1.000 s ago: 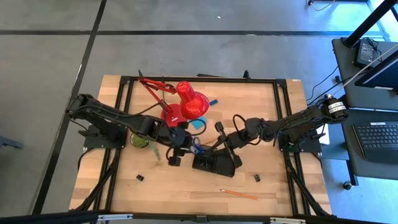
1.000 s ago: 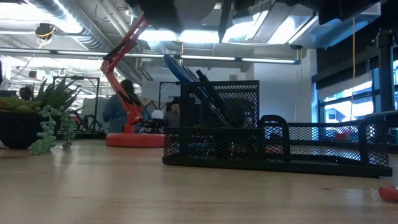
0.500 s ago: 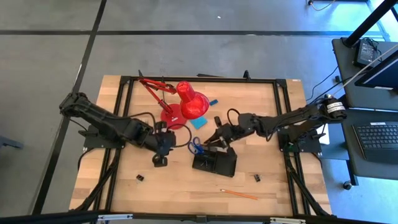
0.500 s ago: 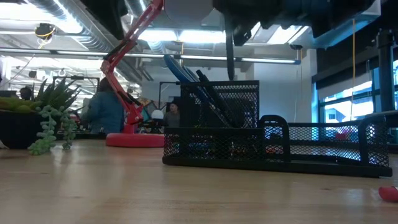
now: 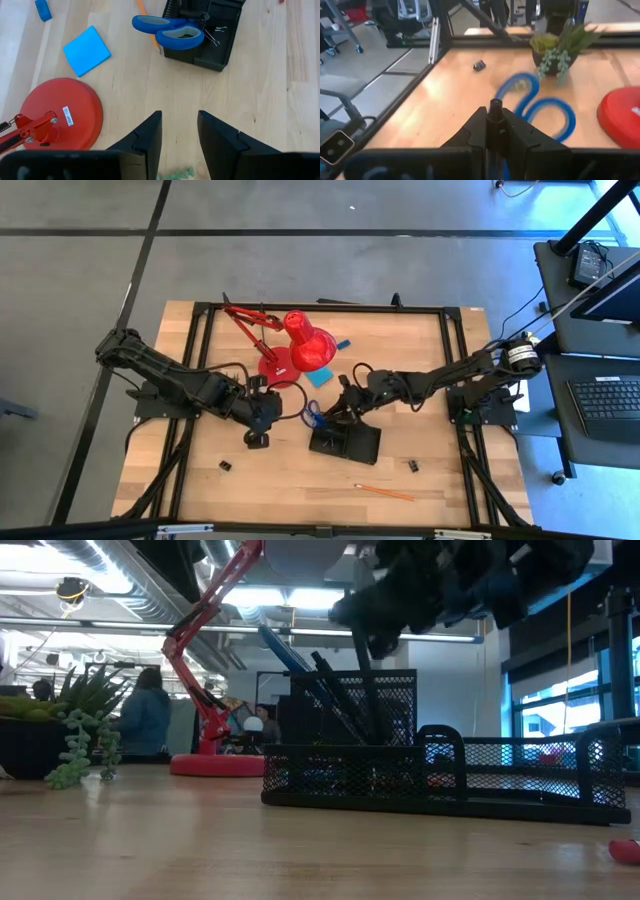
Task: Pick and place office supplies into organizer
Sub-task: Put the black mechanical pen into the desk organizer
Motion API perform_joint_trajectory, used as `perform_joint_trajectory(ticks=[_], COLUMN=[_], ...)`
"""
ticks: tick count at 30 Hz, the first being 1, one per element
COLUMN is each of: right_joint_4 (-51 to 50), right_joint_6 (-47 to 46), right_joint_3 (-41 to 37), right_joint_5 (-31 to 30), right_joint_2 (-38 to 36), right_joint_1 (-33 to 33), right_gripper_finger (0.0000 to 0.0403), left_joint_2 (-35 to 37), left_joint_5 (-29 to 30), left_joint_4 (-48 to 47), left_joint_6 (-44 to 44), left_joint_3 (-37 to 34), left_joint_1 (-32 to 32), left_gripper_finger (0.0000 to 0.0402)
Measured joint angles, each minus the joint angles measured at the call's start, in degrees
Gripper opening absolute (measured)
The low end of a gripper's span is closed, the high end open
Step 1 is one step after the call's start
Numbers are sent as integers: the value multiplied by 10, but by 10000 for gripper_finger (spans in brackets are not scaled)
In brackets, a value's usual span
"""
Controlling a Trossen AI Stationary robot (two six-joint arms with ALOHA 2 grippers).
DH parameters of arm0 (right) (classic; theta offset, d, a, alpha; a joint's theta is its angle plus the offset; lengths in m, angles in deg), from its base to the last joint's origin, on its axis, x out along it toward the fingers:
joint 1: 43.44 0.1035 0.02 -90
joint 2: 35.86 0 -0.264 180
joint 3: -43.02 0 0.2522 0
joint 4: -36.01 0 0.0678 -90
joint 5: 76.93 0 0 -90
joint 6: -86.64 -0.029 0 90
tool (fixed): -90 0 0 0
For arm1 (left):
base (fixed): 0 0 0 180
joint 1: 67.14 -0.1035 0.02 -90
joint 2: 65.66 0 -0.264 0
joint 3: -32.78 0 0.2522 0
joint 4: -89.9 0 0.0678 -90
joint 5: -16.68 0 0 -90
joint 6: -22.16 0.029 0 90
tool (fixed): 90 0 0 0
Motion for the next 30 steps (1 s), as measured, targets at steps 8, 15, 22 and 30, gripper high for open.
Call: perform_joint_trajectory(ticks=[8,15,22,30], right_joint_4=[-18,-13,-15,-18], right_joint_6=[12,15,31,31], right_joint_3=[0,0,0,0], right_joint_5=[-1,0,0,0], right_joint_2=[41,56,56,57], right_joint_1=[0,0,0,0], right_gripper_finger=[46,47,53,98], left_joint_2=[0,0,0,0], left_joint_5=[0,1,1,1], left_joint_4=[1,2,2,2], left_joint_6=[0,0,0,0], left_joint_3=[0,0,0,0], left_joint_1=[0,0,0,0], left_gripper_finger=[118,116,116,116])
